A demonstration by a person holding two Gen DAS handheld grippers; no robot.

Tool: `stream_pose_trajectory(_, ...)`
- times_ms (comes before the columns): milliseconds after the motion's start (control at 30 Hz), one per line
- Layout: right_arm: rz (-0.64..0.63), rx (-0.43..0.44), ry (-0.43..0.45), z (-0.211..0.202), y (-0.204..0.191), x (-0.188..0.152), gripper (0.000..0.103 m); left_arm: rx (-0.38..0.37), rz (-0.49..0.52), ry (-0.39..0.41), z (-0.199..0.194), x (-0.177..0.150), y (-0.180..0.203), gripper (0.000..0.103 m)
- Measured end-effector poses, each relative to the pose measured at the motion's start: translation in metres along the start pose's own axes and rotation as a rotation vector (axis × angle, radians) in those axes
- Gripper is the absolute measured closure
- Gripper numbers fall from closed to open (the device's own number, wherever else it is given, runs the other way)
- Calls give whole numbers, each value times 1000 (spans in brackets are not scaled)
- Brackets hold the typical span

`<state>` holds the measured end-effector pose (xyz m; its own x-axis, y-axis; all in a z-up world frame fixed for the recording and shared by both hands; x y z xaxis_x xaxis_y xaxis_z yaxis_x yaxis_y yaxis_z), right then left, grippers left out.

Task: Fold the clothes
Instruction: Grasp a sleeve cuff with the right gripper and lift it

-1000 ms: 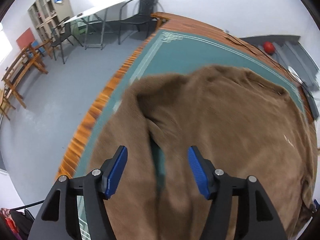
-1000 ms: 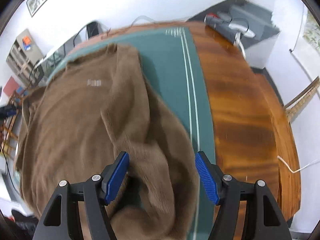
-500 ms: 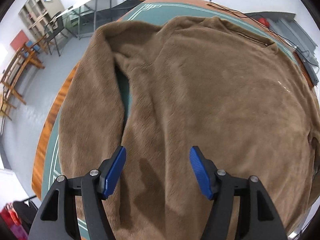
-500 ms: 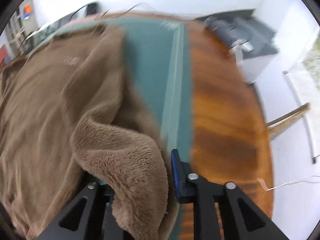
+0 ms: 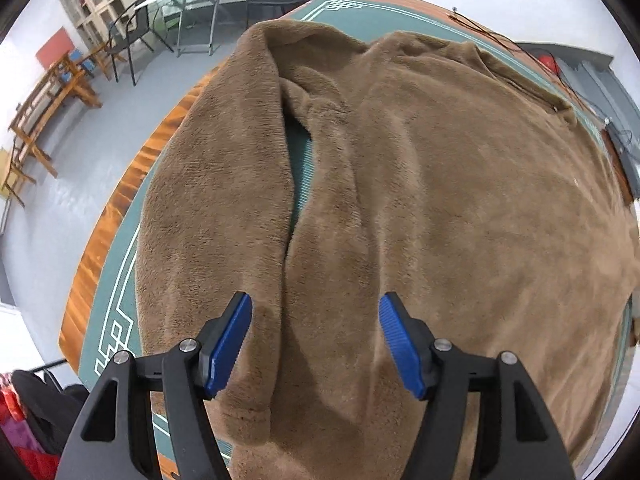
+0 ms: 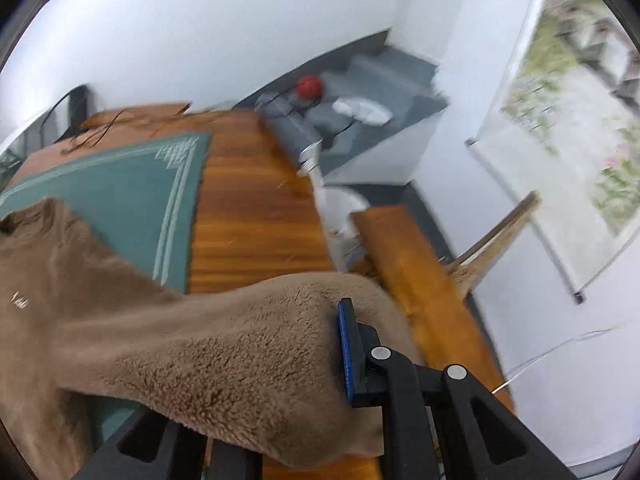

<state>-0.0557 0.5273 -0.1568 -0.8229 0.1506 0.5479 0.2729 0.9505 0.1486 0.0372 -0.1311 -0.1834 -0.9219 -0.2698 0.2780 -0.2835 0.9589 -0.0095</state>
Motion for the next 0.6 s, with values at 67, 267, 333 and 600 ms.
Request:
stream_pose_trajectory(67, -28, 60, -21, -1, -16, -10, 84, 2, -13, 4, -1, 6, -7, 32)
stream_pose_trajectory(267, -100, 149, -49, -23, -51, -44, 46, -18, -16, 17, 0, 31, -14, 32)
stream_pose_trajectory(333, -72, 178, -44, -33, -53, -51, 39, -40, -6, 18, 3, 41, -11, 32)
stream_pose_trajectory(600, 157, 299, -14, -78, -38, -56, 39, -71, 15, -32, 37, 76, -2, 31)
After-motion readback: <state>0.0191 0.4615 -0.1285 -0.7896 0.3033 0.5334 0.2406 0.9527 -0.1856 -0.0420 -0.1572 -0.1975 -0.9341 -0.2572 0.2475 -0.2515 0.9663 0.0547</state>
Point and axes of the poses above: each gripper's, at about its wrist camera, not at the fingertips, and z roughly the way its jaws point, y to its right, x to its top, the point moved 5 cm from there along z, roughly the way its jaws point, and after that the axes turned 2 degrees about -y, right-handed, at the moved point
